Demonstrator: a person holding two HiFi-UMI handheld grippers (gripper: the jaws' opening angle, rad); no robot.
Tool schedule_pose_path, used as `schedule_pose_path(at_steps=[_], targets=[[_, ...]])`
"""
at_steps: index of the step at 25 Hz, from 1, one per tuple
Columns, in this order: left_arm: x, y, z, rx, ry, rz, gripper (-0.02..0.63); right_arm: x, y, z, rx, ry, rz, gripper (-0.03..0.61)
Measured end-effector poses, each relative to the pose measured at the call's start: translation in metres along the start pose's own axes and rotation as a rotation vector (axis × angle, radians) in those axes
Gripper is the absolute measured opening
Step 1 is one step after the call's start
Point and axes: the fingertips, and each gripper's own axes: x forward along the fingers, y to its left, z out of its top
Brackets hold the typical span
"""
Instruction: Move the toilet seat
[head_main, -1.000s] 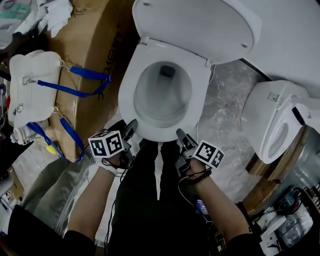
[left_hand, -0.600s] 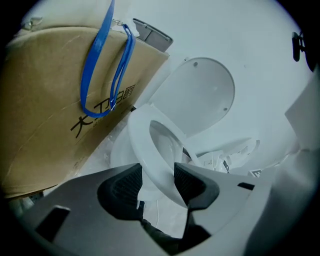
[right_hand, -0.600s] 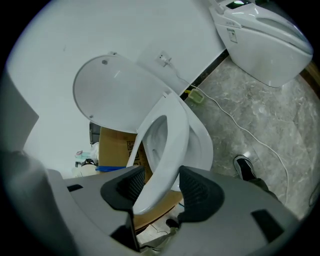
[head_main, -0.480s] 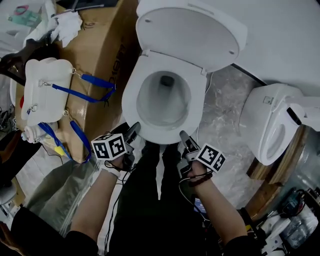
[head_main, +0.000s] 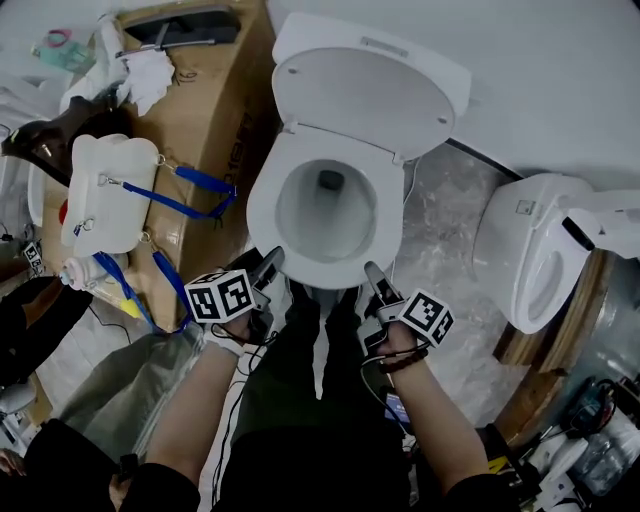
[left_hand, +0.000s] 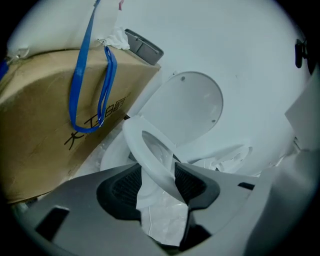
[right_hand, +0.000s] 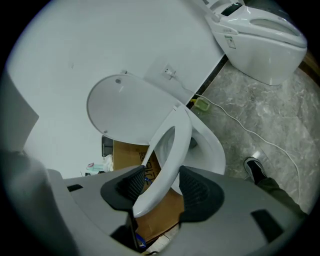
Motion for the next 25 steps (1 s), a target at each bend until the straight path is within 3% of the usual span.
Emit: schedule_pose_path(at_steps=[16, 22, 25], targets=[[-0.025, -0.052, 0.040, 0.027, -0.061, -0.062, 0.215, -0.018, 0.051, 0.030, 0.007, -0.054, 0.037, 0.236], [-0.049, -0.074, 0.055, 0.139, -0.086, -0.067, 0.215, -0.021, 0.068, 0.045, 0.014, -0.074, 0.061, 0.235], [-0.060, -0.084, 0.058, 0.252, -0.095, -0.037, 0.215, -0.023, 0.076, 0.051, 0.016, -0.084, 0.065, 0.235]])
